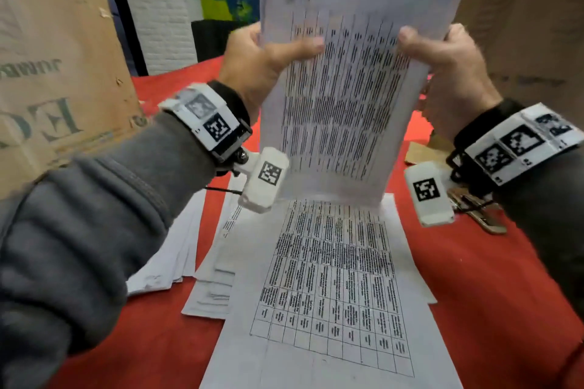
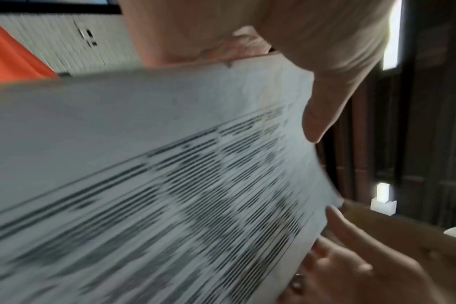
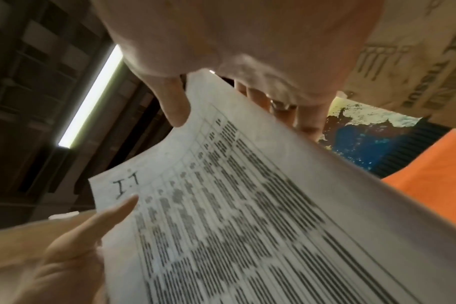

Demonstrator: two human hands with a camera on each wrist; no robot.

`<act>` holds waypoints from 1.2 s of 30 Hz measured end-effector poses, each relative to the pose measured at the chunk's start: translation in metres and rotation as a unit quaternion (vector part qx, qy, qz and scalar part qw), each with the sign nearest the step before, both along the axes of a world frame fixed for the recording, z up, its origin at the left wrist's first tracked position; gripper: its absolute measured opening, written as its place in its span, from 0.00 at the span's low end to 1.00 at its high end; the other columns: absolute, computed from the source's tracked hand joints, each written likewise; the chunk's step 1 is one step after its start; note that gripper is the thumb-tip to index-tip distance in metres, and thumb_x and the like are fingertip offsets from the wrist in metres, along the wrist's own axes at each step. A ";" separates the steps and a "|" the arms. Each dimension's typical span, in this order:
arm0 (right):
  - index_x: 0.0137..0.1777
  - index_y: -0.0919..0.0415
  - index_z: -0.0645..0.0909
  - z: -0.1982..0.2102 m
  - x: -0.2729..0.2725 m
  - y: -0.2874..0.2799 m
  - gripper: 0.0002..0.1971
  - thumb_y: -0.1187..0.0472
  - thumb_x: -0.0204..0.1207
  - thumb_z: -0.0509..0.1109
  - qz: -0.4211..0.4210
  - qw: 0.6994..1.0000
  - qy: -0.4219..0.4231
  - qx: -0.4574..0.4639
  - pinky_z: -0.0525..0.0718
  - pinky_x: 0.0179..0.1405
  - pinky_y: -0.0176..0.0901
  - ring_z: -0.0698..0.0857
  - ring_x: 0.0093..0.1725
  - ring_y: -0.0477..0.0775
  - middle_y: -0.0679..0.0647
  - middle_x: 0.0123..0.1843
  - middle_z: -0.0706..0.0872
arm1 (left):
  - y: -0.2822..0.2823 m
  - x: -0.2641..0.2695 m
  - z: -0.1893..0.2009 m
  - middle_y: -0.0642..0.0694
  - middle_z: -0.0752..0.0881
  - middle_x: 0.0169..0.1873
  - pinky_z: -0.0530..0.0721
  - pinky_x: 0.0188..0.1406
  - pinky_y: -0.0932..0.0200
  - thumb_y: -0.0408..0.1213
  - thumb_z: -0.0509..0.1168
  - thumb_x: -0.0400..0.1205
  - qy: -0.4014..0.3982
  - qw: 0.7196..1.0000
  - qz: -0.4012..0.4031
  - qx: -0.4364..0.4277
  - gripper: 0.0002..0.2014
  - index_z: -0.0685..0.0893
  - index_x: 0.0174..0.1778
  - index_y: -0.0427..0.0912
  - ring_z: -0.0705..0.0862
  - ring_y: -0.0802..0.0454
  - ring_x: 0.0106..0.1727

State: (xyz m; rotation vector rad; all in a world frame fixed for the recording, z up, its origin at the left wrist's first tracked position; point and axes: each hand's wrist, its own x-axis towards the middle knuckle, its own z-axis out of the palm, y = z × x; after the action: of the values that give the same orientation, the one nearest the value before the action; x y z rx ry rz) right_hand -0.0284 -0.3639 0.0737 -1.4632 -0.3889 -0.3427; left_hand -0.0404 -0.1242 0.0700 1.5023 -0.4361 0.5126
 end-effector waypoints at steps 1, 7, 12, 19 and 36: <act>0.63 0.63 0.72 -0.008 0.004 0.001 0.26 0.54 0.72 0.81 -0.029 1.000 0.001 -0.001 0.89 0.39 0.53 0.91 0.48 0.54 0.57 0.57 0.89 | 0.001 0.004 -0.009 0.50 0.96 0.46 0.88 0.52 0.62 0.32 0.84 0.72 0.012 1.000 0.011 0.001 0.16 0.91 0.54 0.39 0.94 0.53 0.53; 0.55 0.62 0.77 -0.006 0.004 0.012 0.07 0.64 0.78 0.66 -0.133 0.985 -0.106 -0.017 0.89 0.56 0.53 0.88 0.51 0.47 0.56 0.55 0.87 | -0.005 -0.002 -0.005 0.55 0.95 0.36 0.92 0.43 0.62 0.35 0.84 0.75 0.020 0.997 0.069 -0.036 0.11 0.90 0.48 0.41 0.93 0.62 0.41; 0.57 0.58 0.77 -0.022 0.002 0.016 0.14 0.55 0.73 0.69 -0.076 0.997 -0.028 -0.003 0.85 0.65 0.70 0.89 0.60 0.65 0.62 0.58 0.87 | 0.000 0.002 -0.027 0.65 0.88 0.24 0.83 0.35 0.72 0.36 0.82 0.77 0.038 0.996 0.071 -0.022 0.09 0.88 0.46 0.48 0.87 0.71 0.29; 0.58 0.62 0.84 -0.022 0.005 0.016 0.20 0.49 0.72 0.72 -0.103 0.993 -0.064 0.004 0.84 0.66 0.75 0.89 0.62 0.70 0.66 0.62 0.90 | -0.005 0.007 -0.020 0.56 0.95 0.38 0.88 0.41 0.71 0.36 0.82 0.77 0.023 0.996 0.081 -0.010 0.09 0.88 0.44 0.48 0.93 0.65 0.42; 0.62 0.56 0.86 -0.046 0.006 0.018 0.13 0.66 0.78 0.71 -0.060 0.997 -0.056 0.017 0.83 0.73 0.65 0.90 0.66 0.59 0.56 0.64 0.92 | -0.004 0.016 -0.047 0.43 0.95 0.50 0.93 0.56 0.51 0.41 0.84 0.75 0.040 0.996 0.078 0.005 0.09 0.91 0.47 0.48 0.94 0.47 0.52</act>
State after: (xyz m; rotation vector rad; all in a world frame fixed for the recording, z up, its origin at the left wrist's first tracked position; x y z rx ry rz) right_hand -0.0229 -0.3455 0.0280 -1.4405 -0.3836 -0.5263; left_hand -0.0245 -0.1281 0.0230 1.5684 -0.2601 0.5711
